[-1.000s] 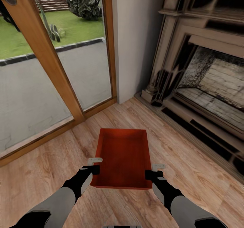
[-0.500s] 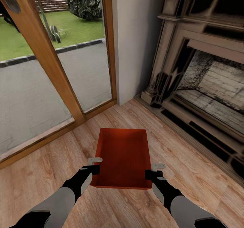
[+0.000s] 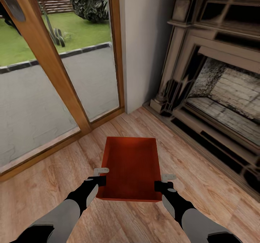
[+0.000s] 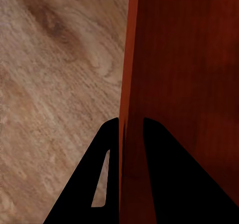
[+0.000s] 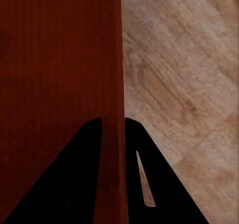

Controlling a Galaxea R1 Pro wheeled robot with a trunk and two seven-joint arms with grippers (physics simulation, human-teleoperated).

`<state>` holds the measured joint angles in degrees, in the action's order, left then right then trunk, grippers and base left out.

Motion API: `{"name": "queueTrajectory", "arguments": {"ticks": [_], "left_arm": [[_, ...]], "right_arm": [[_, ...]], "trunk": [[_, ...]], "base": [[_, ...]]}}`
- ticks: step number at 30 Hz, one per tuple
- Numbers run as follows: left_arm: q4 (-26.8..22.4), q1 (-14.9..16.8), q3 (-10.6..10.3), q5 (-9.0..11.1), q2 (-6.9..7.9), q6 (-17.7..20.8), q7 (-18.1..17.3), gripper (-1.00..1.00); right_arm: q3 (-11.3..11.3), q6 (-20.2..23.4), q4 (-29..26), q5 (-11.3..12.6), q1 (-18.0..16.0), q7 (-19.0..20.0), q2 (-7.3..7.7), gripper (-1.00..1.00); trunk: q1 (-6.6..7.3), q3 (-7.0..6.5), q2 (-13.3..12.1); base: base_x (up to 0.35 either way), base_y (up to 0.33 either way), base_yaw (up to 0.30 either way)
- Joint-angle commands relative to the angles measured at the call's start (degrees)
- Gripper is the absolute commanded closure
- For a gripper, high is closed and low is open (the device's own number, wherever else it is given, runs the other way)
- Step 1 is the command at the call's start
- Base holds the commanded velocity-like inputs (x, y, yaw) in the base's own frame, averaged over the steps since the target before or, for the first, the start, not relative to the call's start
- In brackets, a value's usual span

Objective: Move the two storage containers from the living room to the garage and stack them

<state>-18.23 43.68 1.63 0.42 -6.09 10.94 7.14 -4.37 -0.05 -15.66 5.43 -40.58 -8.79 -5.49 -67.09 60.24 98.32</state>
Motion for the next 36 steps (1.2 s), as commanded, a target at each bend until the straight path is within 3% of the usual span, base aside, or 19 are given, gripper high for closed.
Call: {"name": "queueTrajectory", "arguments": {"ticks": [1,36], "left_arm": [[-0.2,0.0,0.0,-0.8,0.03,0.4,0.5,1.0],[-0.2,0.0,0.0,-0.7,0.03,0.4,0.6,1.0]], "right_arm": [[0.0,0.0,0.1,0.5,0.0,-0.5,0.31,1.0],[0.0,-0.4,0.1,0.4,0.0,-0.5,0.23,1.0]], "trunk": [[0.23,-0.15,-0.4],[7.92,-6.44,-14.4]], "base": [[0.0,0.0,0.0],[0.0,0.0,0.0]]}}
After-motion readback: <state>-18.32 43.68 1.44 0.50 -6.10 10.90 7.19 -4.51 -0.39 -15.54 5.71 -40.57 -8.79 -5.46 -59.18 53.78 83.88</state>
